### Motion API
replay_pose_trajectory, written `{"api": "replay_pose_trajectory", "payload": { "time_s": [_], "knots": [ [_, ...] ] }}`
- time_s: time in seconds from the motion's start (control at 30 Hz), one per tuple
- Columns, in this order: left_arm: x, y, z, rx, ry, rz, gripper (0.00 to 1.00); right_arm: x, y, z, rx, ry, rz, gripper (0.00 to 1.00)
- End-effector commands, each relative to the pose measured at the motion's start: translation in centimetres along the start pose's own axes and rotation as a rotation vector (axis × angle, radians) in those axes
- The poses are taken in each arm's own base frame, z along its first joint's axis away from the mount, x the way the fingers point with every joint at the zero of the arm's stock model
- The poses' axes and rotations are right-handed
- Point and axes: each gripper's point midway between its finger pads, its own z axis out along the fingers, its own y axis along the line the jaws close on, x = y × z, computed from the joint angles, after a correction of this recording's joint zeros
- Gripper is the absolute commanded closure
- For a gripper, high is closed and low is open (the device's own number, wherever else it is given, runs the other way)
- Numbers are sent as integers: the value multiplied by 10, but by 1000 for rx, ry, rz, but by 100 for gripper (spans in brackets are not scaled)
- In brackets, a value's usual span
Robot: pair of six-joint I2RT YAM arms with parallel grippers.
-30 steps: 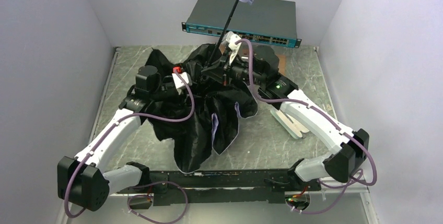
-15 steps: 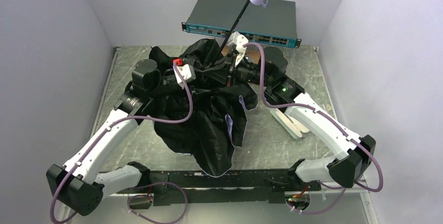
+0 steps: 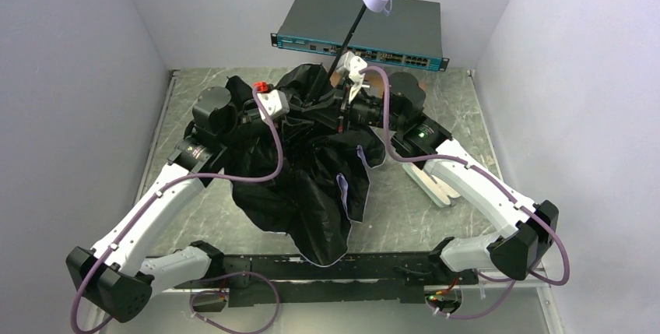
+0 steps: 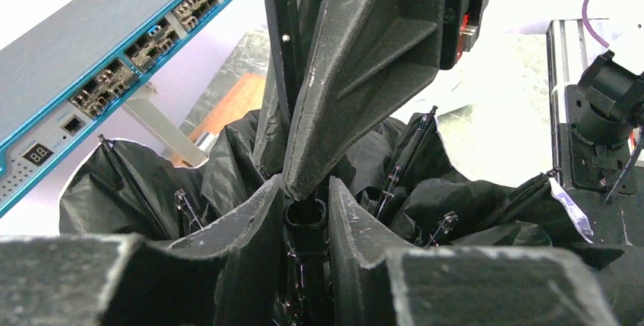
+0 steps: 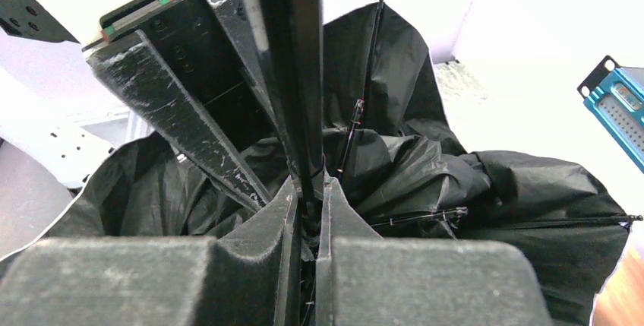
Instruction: Open the umbrella
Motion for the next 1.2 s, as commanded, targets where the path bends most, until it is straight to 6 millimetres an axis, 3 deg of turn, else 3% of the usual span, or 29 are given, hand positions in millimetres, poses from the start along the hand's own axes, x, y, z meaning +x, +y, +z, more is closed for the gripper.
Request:
{"api": "replay_pose_trajectory", "payload": {
  "time_s": [0.0,0.07,0.1,0.17,0.23,0.3,0.37,0.43,0.53,0.63,0.73,0.8,0.9,0.97,1.03,1.17],
  "knots": [
    [-26,-2,-2,7,-71,11,77,-49,13,-11,-26,-134,-103,100],
    [-24,-3,-1,14,-67,-4,96,-51,13,-10,-28,-141,-107,100],
    [-23,-3,-1,14,-66,-3,100,-53,14,-11,-29,-148,-109,100],
    [-20,-4,-1,17,-59,-4,100,-58,14,-11,-28,-161,-108,97],
    [-15,-6,-1,23,-51,-9,100,-66,14,-12,-20,-185,-107,77],
    [-15,-9,-2,34,-54,-6,100,-78,12,-13,-7,-216,-109,70],
    [-16,-12,-2,52,-60,-7,100,-87,12,-13,4,-245,-112,57],
    [-18,-13,-2,57,-64,-16,100,-95,10,-14,17,-271,-113,53],
    [-15,-14,-2,60,-61,-27,100,-101,8,-14,29,-293,-118,53],
    [-13,-16,-3,66,-59,-25,100,-107,4,-15,52,-310,-121,68],
    [-14,-16,-3,62,-70,-8,100,-108,2,-13,57,-306,-126,100],
    [-15,-14,-3,58,-71,-3,100,-108,3,-12,47,-298,-124,100],
    [-19,-7,-2,39,-50,8,67,-106,6,-12,28,-293,-116,100],
    [-24,1,0,10,-44,15,54,-104,7,-11,23,-290,-107,100],
    [-27,6,3,-4,-50,31,53,-103,8,-11,21,-290,-97,100],
    [-18,11,9,-4,-39,56,65,-105,9,-11,10,-297,-89,100]
  ]
}}
